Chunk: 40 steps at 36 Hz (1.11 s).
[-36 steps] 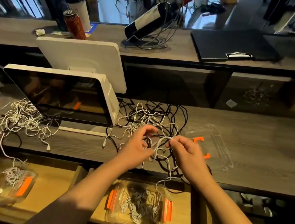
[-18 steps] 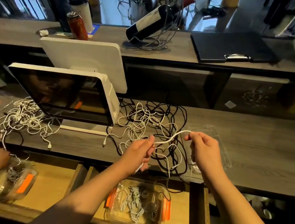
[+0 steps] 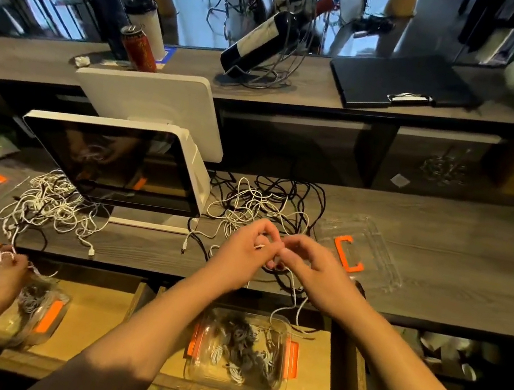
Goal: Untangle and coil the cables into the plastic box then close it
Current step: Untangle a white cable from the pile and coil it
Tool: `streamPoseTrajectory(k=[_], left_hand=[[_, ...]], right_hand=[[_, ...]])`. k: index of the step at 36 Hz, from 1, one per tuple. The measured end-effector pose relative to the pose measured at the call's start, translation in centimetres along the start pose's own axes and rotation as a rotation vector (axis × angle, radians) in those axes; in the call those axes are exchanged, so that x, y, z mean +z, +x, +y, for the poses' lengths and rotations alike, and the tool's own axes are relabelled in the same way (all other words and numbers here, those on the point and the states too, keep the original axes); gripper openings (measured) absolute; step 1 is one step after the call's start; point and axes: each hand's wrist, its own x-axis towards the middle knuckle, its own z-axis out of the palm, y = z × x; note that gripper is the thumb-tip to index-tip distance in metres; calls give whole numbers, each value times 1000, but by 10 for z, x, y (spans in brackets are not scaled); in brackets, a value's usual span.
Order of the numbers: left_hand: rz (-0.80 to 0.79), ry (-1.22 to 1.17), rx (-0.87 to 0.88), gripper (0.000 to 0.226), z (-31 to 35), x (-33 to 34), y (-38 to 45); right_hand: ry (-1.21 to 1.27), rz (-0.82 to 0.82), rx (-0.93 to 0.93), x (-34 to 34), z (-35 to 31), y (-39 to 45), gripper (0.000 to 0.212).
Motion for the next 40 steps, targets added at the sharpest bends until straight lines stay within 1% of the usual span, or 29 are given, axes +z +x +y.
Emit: streamPoseTrajectory(k=[2,4,5,8,12,13,14,17,19,21,23,27,29,30,32,33,35,36,37,39,40], left_hand=[[26,20,3,4,2,-2,-2],[50,33,-1,3,1,-3,-2],[71,18,-4,3,0,-3,-3],[151,-21,-42,6,-4,-4,-5],[210,76,-80,27,-8,-5,-7],[196,56,-104,34,-7,-6,-8],[164,-19,-141,39,-6,-6,-9],[38,-348,-274,42,-6,-7,-12],[-44,-482,-298,44,-5,-5,-13],[-105,-575,-315,52,-3,-3,-14],[-165,-641,-322,54,-1,-3,-15],[-296,-695,-312,48,3,0,-17],[-328,-691,-307,56,5,4,-17],[-335,-673,-293,56,6,6,-17],[-353,-637,-253,49,8,8,-19],[-356,-627,-242,46,9,9,-19],[-349,-611,-224,46,10,10,-20],[-342,-593,-212,48,10,10,-19],[-336,-569,-194,49,11,10,-19],[-305,-509,-149,52,12,8,-19],[-267,-488,-131,53,12,8,-18]], right_hand=[[-26,-59,-11,0,-1,-3,23],[-44,-82,-12,0,-1,-6,31],[-38,-86,-4,0,-1,-6,30],[-40,-113,-10,-1,3,-8,18],[-88,-114,-43,0,6,-10,13],[-96,-111,-52,1,7,-11,13],[-102,-104,-66,2,7,-12,12],[-100,-54,-96,4,11,-14,11],[-85,5,-102,4,13,-15,10],[-72,57,-103,2,14,-16,9],[-45,83,-108,1,13,-17,10],[-6,115,-108,0,13,-19,10],[4,138,-107,1,12,-19,11],[18,154,-104,2,11,-19,14],[38,193,-102,3,8,-20,23],[42,212,-104,4,7,-20,25],[47,248,-87,4,6,-19,21],[52,265,-65,4,6,-20,22],[44,280,-41,4,7,-20,29],[24,250,-6,5,7,-22,40],[25,209,-14,6,7,-23,41]])
